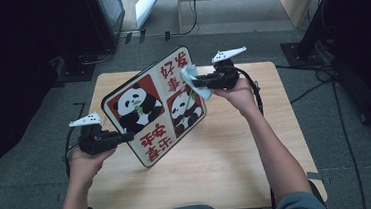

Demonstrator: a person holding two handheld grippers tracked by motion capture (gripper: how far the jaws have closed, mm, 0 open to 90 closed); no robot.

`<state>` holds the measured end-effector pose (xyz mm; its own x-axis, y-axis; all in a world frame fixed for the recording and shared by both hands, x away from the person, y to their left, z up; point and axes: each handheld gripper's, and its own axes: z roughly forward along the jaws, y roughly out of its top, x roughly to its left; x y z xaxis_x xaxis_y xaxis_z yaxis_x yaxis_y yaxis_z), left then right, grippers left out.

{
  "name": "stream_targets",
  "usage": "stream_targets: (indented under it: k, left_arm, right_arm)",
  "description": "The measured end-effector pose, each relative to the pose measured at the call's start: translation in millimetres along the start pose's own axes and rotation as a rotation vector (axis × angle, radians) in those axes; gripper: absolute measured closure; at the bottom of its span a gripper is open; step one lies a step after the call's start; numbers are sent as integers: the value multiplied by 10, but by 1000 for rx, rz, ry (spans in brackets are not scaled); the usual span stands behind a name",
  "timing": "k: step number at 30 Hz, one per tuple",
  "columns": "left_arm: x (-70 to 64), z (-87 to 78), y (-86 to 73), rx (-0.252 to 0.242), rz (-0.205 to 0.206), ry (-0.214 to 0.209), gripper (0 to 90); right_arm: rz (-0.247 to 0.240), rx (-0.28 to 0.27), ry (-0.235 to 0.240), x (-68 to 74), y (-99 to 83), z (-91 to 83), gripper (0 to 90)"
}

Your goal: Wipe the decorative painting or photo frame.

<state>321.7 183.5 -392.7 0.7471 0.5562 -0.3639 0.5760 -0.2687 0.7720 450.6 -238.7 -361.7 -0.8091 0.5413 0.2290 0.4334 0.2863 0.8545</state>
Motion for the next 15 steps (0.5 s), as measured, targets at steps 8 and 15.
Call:
stream_targets:
  k: [8, 15]
  left_arm:
    - [4, -3, 2, -6, 8, 3, 768]
    - [5, 1, 5, -19, 10, 4, 767]
  right_arm:
    - [5, 17, 1, -1, -83, 21, 772]
    - [15, 27, -1, -10, -151, 35, 772]
